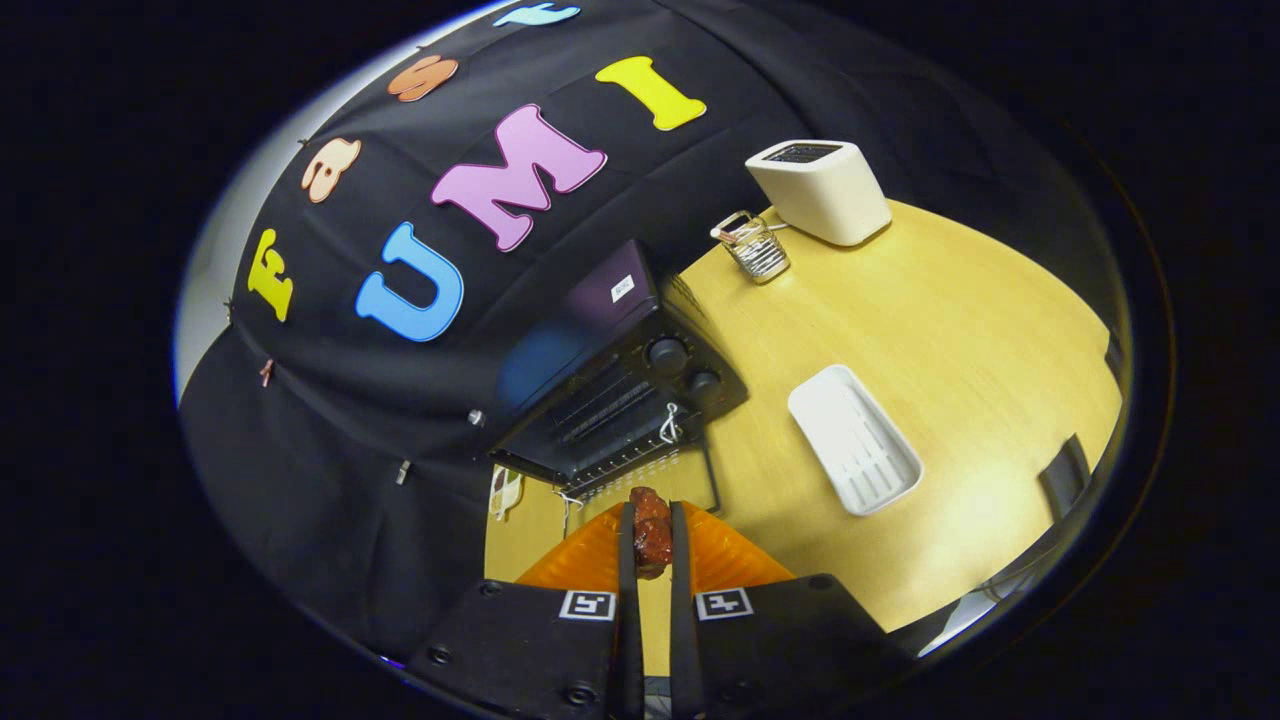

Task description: Open the toaster oven, put the food inside, and close the toaster oven door.

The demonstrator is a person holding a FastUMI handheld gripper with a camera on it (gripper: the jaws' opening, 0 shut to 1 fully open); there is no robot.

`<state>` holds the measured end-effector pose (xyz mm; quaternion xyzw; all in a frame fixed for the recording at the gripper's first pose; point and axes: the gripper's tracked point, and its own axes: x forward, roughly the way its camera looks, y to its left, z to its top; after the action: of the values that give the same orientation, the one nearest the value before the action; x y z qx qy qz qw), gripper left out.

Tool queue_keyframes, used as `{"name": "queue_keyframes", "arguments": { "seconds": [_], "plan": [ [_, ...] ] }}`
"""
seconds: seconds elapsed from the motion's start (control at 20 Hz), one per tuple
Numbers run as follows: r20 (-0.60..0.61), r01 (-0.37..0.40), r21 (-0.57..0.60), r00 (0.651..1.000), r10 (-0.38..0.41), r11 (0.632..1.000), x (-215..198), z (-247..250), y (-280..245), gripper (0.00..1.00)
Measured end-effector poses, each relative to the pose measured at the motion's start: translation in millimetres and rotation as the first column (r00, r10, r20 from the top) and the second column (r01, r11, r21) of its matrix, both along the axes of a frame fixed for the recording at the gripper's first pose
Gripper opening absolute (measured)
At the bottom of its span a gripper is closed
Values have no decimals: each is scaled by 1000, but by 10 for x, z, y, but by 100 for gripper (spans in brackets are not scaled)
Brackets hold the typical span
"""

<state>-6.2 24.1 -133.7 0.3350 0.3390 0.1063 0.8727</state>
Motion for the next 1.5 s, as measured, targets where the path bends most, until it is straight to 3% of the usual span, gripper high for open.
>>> {"name": "queue_keyframes", "arguments": {
  "seconds": [0.5, 0.85, 1.25, 1.5],
  "plan": [
    [28, -20, 29, 999, 19, 999, 130, 39, 832, 15],
    [73, 32, 64, 997, -37, 997, 470, -80, 1104, 15],
    [83, 213, 187, 969, -231, 959, 1076, -408, 1131, 14],
    [47, 379, 296, 911, -409, 877, 1333, -623, 1111, 14]
  ]
}}
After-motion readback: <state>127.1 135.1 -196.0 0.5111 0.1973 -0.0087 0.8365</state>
